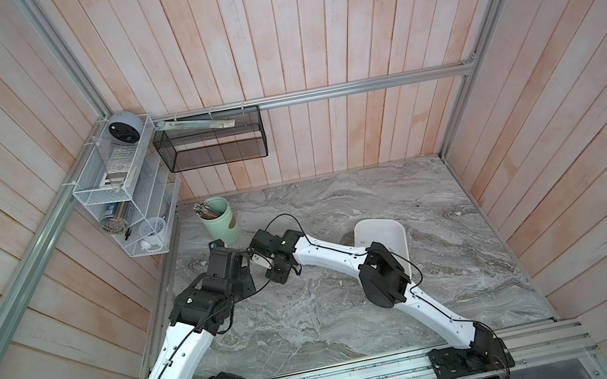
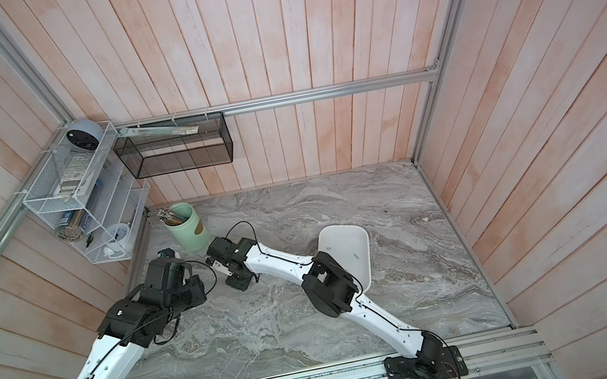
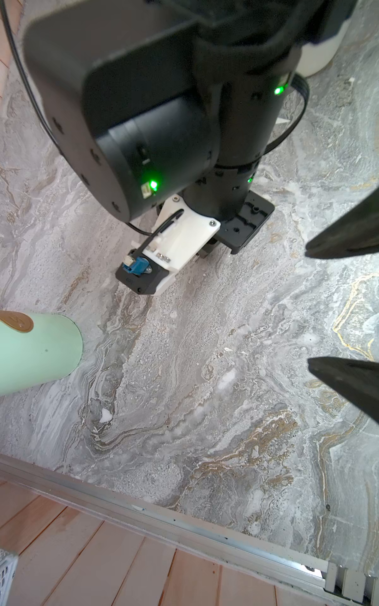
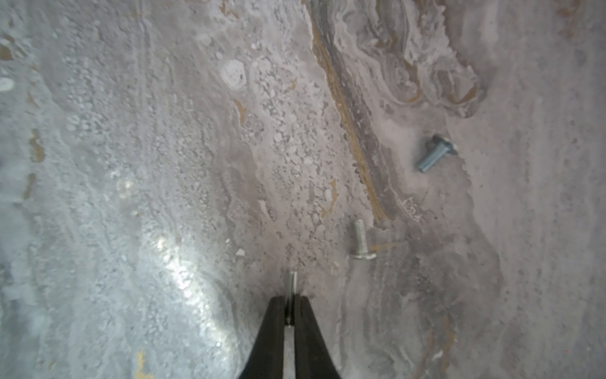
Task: Put the screws on the desktop into the storage box
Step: Pick up the screw from the center of the board.
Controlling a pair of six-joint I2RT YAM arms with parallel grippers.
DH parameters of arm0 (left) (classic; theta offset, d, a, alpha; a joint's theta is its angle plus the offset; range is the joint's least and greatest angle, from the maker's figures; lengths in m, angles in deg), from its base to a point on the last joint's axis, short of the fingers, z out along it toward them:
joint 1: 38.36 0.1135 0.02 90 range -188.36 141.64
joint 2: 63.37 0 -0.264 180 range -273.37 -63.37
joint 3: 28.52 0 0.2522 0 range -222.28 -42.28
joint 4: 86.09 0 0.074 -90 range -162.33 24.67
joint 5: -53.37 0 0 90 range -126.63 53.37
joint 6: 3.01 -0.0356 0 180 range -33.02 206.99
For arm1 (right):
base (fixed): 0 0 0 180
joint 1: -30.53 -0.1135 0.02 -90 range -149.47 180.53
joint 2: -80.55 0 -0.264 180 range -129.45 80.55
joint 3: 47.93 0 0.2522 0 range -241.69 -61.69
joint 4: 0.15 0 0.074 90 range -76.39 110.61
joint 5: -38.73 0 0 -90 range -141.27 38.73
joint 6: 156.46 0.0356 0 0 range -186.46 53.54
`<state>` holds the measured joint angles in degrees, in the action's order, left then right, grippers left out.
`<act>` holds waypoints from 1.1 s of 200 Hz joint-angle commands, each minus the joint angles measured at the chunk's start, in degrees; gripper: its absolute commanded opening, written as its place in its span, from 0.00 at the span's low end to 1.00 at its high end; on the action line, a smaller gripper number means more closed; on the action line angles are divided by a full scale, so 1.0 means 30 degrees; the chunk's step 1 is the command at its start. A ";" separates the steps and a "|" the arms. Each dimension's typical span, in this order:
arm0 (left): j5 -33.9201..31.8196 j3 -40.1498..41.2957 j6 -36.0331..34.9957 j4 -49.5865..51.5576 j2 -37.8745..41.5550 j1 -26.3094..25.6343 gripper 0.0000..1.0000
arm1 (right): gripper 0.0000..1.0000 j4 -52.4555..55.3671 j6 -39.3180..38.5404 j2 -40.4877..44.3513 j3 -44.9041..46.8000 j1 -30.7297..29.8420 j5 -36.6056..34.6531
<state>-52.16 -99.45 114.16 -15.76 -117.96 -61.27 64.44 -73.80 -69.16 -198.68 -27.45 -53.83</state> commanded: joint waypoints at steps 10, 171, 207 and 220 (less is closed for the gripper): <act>-0.0419 0.0197 -0.0037 -0.0207 -0.0002 0.0080 0.54 | 0.00 0.1576 0.0341 -0.0082 0.0188 0.0249 0.0232; -0.0302 0.0218 -0.0069 -0.0253 -0.0078 0.0112 0.54 | 0.00 -0.1381 0.1525 0.5064 0.4864 0.2048 0.4305; -0.0243 0.0210 -0.0066 -0.0233 -0.0193 0.0110 0.54 | 0.00 -0.2661 0.2073 0.7484 0.7571 0.2831 0.4788; -0.0214 0.0232 -0.0073 -0.0249 -0.0231 0.0124 0.54 | 0.00 -0.3437 0.2307 0.8753 0.9178 0.3241 0.4808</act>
<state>-52.14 -99.45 114.16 -15.76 -118.33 -61.23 58.17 -68.94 -48.81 -176.93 -19.95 -40.98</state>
